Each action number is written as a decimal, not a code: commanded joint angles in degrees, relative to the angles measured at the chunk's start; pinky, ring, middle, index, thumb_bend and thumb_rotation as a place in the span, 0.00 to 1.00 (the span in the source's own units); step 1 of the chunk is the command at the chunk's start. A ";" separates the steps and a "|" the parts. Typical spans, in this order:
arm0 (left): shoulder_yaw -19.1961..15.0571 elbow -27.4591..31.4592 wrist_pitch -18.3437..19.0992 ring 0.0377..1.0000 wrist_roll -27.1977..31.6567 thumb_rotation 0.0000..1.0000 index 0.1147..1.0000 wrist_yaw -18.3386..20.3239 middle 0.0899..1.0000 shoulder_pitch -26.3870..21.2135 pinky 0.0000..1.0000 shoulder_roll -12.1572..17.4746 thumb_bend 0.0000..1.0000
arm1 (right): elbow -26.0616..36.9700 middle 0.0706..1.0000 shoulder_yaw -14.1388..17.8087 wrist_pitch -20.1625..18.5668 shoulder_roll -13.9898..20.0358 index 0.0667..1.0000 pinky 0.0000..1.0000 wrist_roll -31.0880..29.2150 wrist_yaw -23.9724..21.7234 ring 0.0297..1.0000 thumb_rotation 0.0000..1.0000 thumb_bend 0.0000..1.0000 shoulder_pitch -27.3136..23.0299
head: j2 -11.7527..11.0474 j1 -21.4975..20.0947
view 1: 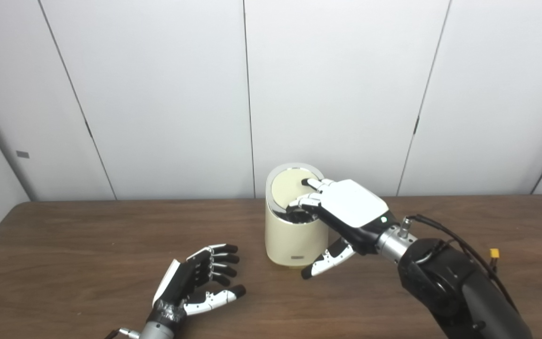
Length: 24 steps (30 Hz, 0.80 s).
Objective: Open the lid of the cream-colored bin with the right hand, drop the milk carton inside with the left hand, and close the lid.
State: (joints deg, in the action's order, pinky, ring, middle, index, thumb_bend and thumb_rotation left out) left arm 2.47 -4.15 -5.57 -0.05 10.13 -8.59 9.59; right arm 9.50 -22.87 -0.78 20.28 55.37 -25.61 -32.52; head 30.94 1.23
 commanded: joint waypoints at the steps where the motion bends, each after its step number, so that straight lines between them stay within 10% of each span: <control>1: -0.20 1.84 -0.60 0.62 -0.39 0.16 0.74 -0.36 0.68 -0.94 0.57 0.32 0.75 | -2.56 0.79 -0.99 -3.66 1.01 0.78 0.94 2.30 -6.25 0.96 0.58 0.80 0.68 | 0.04 0.07; 6: -0.24 1.44 -0.86 0.62 -0.20 0.17 0.75 -0.18 0.68 -1.11 0.57 0.46 0.75 | -0.57 0.80 0.80 -4.46 0.76 0.79 0.95 -1.67 -5.99 0.97 0.56 0.77 1.28 | -0.06 -0.19; 17: -0.21 1.20 -1.08 0.62 -0.13 0.17 0.74 -0.02 0.68 -1.42 0.56 0.63 0.75 | -0.96 0.74 6.21 4.74 -0.41 0.74 0.88 -10.06 10.93 0.92 0.41 0.68 4.27 | -0.62 0.17; 24: -0.40 1.15 -1.06 0.61 0.14 0.16 0.74 0.19 0.68 -1.55 0.56 0.95 0.76 | 0.40 0.81 9.75 2.97 -2.43 0.86 0.68 -14.88 12.65 0.85 0.42 0.66 5.08 | -0.96 0.13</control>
State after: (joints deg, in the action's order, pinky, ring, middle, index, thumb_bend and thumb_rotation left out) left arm 2.45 -4.13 -5.55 -0.05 10.20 -8.62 9.75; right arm 8.01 -14.28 3.18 18.09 41.71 -13.25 -26.47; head 29.97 1.32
